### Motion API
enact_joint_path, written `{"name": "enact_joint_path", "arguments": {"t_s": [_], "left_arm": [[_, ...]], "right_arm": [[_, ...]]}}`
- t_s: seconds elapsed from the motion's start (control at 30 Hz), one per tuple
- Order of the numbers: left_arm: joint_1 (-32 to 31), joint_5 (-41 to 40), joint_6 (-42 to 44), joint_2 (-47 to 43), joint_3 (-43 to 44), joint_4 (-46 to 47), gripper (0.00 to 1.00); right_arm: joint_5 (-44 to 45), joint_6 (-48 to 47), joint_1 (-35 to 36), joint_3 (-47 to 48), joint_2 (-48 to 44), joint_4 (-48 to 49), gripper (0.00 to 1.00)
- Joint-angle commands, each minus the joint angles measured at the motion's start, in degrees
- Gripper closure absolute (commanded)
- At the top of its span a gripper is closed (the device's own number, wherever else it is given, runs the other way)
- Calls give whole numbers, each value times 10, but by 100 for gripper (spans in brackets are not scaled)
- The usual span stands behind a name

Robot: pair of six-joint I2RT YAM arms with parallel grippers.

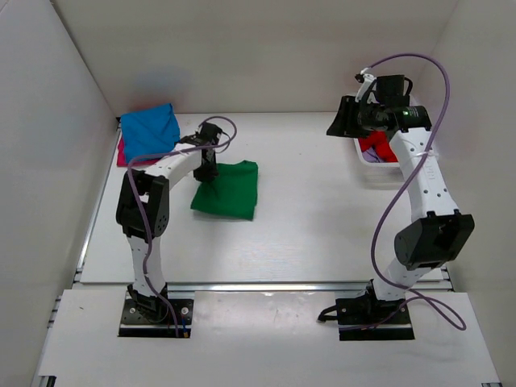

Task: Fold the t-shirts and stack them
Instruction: Put the neatly folded tshirt into the corner of the board with the left arm

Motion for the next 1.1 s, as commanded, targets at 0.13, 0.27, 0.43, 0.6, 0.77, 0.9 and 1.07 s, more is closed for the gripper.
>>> {"name": "enact_joint_path", "arguments": {"t_s": [0.13,0.27,0.43,0.6,0.77,0.9,1.07], "left_arm": [[39,-138,110,17,142,-49,100],[47,-173,144,54,262,-56,100],[63,-180,176,177,555,-136,100],[116,-179,188,227,662,-138,100],[156,-164,184,239,675,-139,100],[186,-145,191,252,689,-134,100],[235,-137,188,267,709,-125,100]], "right_arm": [[19,-35,-13,-34,-56,59,60],[7,-42,-37,-59,-67,77,60],[6,-55,-38,-81,-67,80,60],[-3,-52,-39,-101,-62,96,60],[-7,-52,-47,-96,-49,102,61],[-18,-44,-41,-98,-40,114,61],[-12,-48,-21,-99,-29,105,60]]}}
